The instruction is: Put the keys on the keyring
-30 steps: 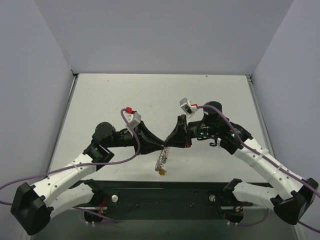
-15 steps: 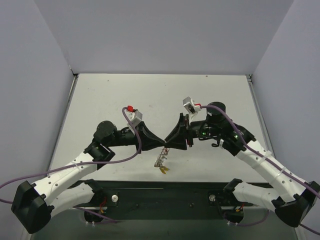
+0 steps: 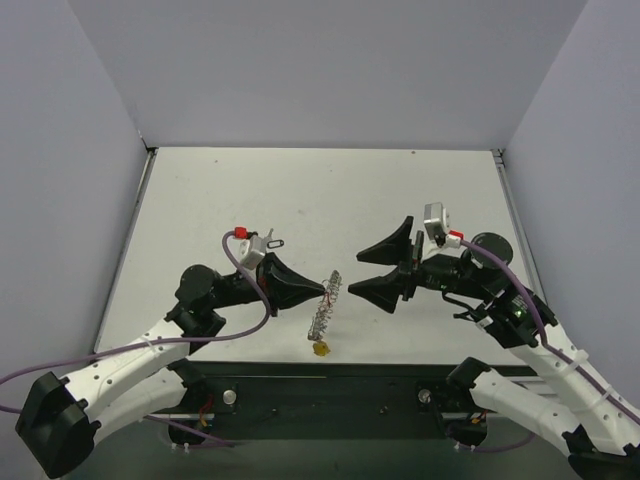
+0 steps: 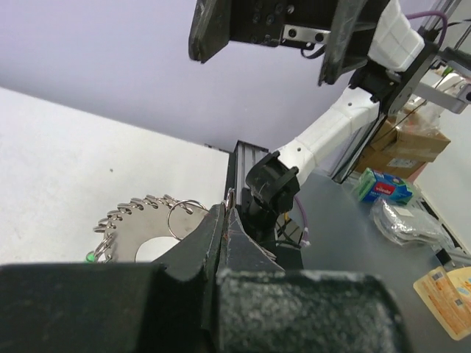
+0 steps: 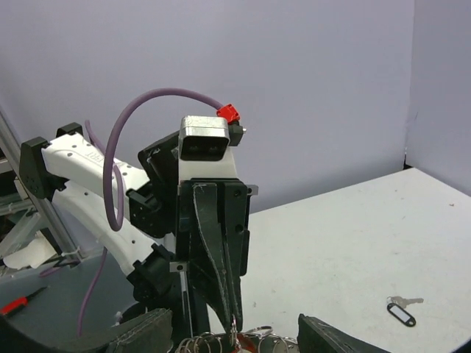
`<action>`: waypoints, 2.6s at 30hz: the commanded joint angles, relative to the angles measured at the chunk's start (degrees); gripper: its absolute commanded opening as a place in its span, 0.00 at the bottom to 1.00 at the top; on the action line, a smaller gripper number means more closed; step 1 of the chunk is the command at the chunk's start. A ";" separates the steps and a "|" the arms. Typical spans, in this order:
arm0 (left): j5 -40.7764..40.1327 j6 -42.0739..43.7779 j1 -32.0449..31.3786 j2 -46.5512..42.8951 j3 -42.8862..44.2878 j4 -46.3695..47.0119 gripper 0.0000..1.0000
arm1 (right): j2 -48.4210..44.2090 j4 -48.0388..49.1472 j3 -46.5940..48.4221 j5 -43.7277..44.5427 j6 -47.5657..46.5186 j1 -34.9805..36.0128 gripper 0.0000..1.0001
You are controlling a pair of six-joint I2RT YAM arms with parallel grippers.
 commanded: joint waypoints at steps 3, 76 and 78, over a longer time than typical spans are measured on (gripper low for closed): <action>-2.76 -4.45 -0.48 -1.00 -3.15 23.06 0.00 | 2.70 6.52 -0.41 -3.87 1.78 0.20 0.64; 4.70 25.32 -1.79 -4.96 24.34 -46.78 0.64 | 15.88 -21.33 16.38 -18.55 -14.73 5.74 0.00; 6.28 26.82 -1.97 -2.77 28.12 -52.65 0.64 | 16.85 -23.00 17.43 -19.34 -15.18 5.82 0.00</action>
